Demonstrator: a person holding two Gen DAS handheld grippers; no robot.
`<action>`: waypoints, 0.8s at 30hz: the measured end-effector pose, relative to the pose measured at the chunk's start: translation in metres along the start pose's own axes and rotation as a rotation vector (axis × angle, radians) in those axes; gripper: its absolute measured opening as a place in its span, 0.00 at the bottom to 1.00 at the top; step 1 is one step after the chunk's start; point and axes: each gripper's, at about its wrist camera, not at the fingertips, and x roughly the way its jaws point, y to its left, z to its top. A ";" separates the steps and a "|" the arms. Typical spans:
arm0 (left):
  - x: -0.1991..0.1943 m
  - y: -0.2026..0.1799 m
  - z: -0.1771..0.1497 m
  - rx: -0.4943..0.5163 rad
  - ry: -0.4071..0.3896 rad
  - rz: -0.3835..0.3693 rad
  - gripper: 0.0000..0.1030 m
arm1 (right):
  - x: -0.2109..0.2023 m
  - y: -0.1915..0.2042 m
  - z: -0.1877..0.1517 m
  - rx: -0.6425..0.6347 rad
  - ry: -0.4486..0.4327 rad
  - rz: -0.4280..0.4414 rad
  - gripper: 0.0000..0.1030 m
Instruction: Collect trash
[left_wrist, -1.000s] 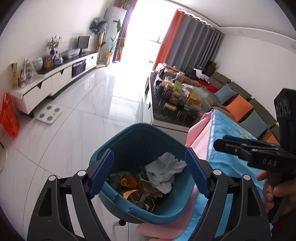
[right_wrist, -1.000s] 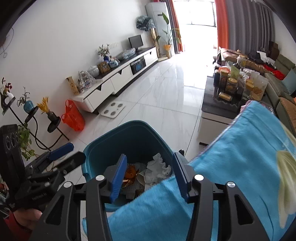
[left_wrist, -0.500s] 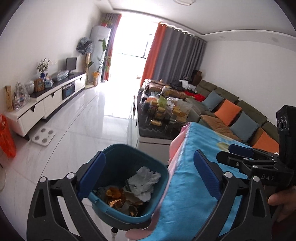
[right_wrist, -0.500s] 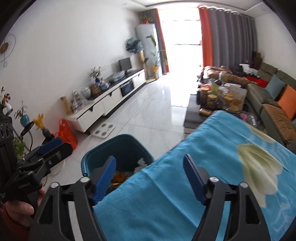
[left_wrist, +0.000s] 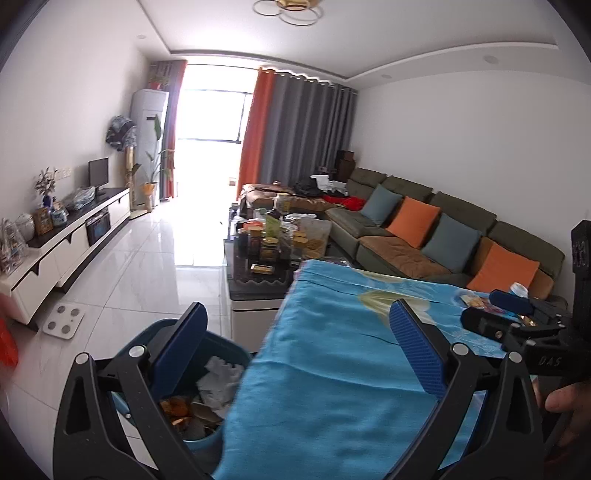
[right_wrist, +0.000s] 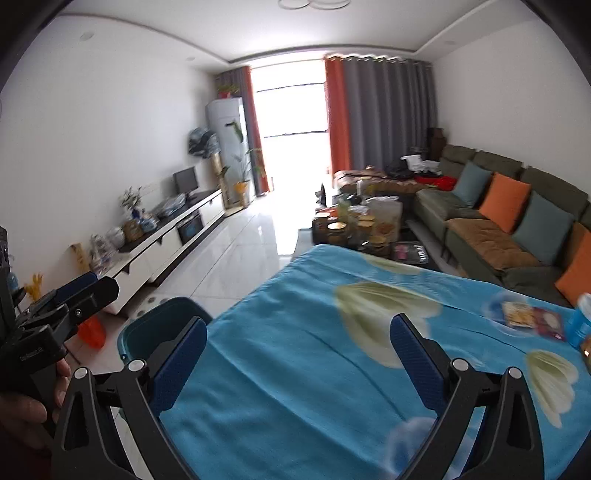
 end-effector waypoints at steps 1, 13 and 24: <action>0.001 -0.004 0.000 0.004 0.003 -0.004 0.94 | -0.006 -0.005 -0.002 0.005 -0.008 -0.014 0.93; 0.001 -0.081 -0.006 0.098 -0.003 -0.122 0.94 | -0.072 -0.051 -0.028 0.058 -0.113 -0.229 0.93; 0.008 -0.121 -0.010 0.117 -0.011 -0.187 0.94 | -0.104 -0.070 -0.043 0.096 -0.184 -0.345 0.93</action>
